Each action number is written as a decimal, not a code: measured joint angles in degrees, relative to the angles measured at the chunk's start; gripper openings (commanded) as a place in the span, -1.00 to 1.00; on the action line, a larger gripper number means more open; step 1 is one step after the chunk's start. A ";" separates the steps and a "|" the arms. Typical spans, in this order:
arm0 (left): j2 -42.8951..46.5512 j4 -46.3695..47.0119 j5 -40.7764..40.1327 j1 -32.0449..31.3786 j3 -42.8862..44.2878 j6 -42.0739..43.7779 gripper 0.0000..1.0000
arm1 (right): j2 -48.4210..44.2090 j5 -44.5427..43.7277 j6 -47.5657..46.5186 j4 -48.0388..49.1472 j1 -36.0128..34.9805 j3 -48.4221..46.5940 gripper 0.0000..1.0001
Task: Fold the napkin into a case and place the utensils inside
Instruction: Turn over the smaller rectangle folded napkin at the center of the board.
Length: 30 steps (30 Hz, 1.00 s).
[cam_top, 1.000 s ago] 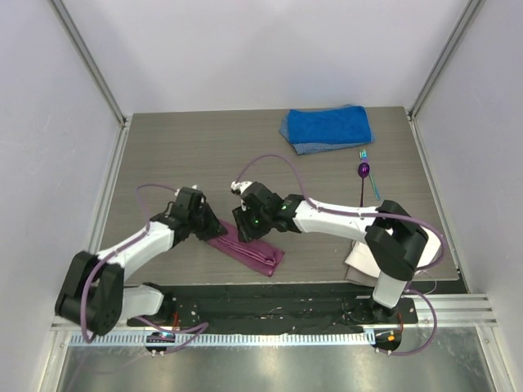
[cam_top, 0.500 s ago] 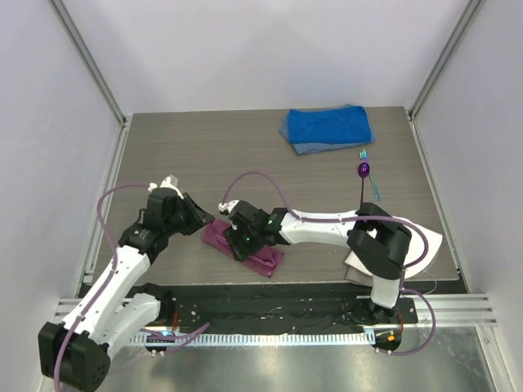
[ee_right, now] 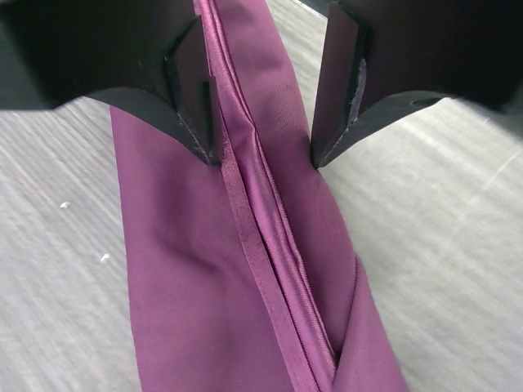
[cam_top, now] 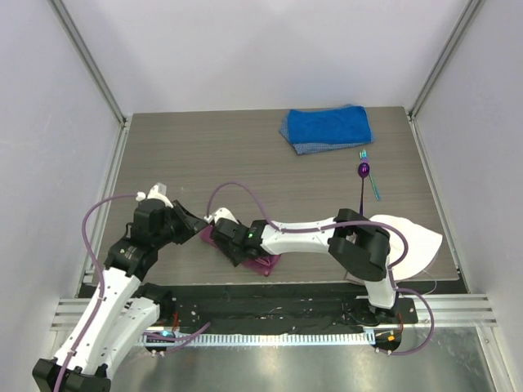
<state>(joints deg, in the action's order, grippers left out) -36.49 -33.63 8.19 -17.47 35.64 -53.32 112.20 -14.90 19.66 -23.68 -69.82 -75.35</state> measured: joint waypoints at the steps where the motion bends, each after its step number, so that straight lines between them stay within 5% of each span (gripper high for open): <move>1: 0.00 -0.52 -0.11 0.00 -0.07 0.00 -0.59 | 0.50 -1.42 0.02 -0.48 -0.37 -0.55 -0.07; 15: 3.74 -4.66 -0.50 -0.02 -0.39 -0.26 -0.54 | 2.95 -11.58 1.16 -5.68 -3.08 -4.42 -0.96; 30: 4.63 -11.72 -2.38 -0.02 5.22 1.20 -0.53 | -0.44 3.13 5.68 -5.46 0.39 -7.74 -0.98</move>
<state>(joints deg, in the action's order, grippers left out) -31.86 -45.34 5.80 -17.50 40.86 -52.12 111.77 -11.77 25.34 -29.15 -69.43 -83.09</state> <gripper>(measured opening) 0.230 0.039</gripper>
